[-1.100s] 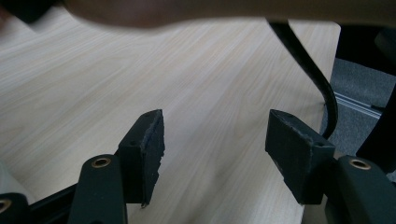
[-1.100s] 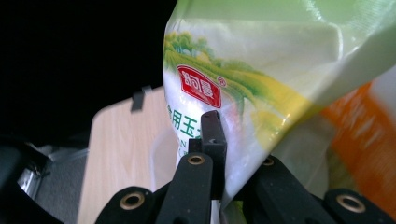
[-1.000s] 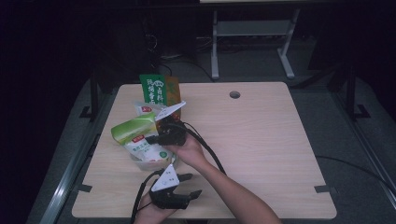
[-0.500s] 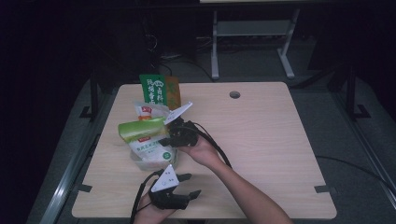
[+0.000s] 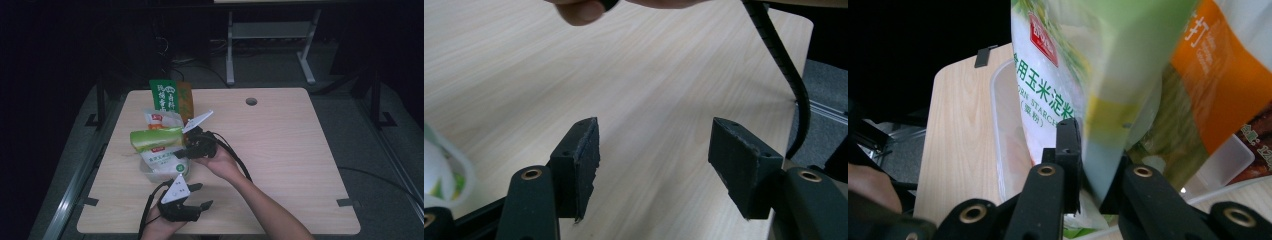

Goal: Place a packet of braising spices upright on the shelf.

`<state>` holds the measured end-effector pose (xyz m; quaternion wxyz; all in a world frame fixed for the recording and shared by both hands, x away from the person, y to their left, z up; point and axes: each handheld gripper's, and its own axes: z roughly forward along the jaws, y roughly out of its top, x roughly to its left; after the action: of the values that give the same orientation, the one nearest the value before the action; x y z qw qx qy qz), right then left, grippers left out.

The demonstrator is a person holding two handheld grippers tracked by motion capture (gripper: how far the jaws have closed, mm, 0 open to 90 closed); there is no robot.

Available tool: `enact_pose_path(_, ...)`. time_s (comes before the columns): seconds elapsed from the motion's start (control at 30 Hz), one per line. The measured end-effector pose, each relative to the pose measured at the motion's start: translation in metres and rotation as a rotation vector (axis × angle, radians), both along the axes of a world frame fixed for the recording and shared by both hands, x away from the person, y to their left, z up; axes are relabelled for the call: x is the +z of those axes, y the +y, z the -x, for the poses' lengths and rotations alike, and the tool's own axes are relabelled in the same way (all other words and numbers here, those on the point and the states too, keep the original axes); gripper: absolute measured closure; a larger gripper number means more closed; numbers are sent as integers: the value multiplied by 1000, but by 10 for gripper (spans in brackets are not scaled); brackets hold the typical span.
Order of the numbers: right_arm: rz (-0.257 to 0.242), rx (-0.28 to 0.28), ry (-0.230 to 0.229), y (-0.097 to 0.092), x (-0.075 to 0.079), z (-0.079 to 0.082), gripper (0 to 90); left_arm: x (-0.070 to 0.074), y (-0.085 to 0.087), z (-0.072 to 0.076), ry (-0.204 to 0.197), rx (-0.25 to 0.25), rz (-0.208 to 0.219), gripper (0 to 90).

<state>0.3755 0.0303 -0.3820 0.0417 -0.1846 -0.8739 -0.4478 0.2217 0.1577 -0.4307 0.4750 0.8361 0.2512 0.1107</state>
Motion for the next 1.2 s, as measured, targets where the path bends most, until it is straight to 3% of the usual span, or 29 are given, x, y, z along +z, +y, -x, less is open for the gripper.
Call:
enact_pose_path(0.37, -27, -30, -10, -27, 10, 0, 637, -1, -2, -4, 5, 9, -17, 341)
enact_pose_path(0.5, -36, -15, 26, -38, 11, -2, 560, 1, -2, -6, -4, 12, -29, 305)
enact_pose_path(0.57, -25, -16, 28, -41, 11, -2, 548, 1, -1, -7, -5, 14, -35, 297)
enact_pose_path(0.67, -14, -43, 28, -60, 13, -5, 449, 1, 0, -9, -2, 16, -31, 294)
enact_pose_path(0.77, -15, -65, 44, -72, 14, -9, 418, 1, 0, -9, 5, 17, -32, 291)
enact_pose_path(1.07, 20, -136, 6, -106, 15, -15, 373, 1, 1, -9, 2, 27, -23, 272)
enact_pose_path(1.2, 28, -159, 10, -116, 12, -19, 351, 1, 1, -9, 4, 30, -20, 271)
